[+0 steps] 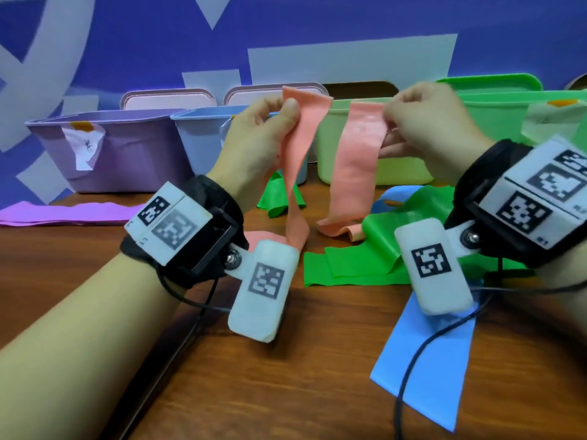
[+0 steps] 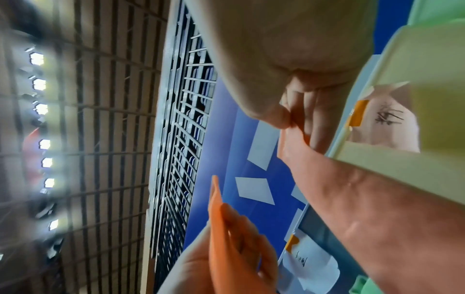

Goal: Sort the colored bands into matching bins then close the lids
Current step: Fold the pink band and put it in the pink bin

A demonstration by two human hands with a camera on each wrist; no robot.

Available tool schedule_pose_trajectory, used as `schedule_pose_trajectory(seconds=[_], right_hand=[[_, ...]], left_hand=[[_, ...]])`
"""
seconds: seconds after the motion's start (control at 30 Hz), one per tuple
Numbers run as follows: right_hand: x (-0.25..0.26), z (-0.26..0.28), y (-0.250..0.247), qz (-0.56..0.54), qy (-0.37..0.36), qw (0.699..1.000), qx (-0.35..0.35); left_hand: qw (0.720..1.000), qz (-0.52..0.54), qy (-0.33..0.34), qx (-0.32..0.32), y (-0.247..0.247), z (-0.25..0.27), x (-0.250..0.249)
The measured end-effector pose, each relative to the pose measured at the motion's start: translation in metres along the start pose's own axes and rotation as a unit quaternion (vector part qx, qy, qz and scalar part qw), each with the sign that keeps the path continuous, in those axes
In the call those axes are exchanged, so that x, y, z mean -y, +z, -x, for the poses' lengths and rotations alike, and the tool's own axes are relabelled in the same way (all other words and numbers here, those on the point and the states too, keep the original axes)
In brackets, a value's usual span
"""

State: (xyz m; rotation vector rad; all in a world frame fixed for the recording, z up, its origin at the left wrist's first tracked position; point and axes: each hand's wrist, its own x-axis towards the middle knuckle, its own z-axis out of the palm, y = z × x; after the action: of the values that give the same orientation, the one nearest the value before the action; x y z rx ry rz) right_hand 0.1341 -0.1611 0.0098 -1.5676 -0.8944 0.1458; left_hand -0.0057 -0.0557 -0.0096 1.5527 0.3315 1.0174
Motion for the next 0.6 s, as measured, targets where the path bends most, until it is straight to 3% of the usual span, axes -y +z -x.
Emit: schedule_pose_trajectory(seconds=[0.2,0.4,0.6], right_hand=[[0.006,0.012,0.015,-0.172,0.021,0.981,0.084],[0.008,0.021,0.025,-0.158,-0.022,0.980,0.119],[0.006,0.023,0.029,-0.155,-0.020,0.978,0.138]], left_hand=[[0.997,0.039,-0.053,0.035,0.009,0.009,0.007],[0.997,0.053,-0.060,0.001,0.012,0.010,0.010],[0.996,0.054,-0.063,-0.017,0.013,0.011,0.010]])
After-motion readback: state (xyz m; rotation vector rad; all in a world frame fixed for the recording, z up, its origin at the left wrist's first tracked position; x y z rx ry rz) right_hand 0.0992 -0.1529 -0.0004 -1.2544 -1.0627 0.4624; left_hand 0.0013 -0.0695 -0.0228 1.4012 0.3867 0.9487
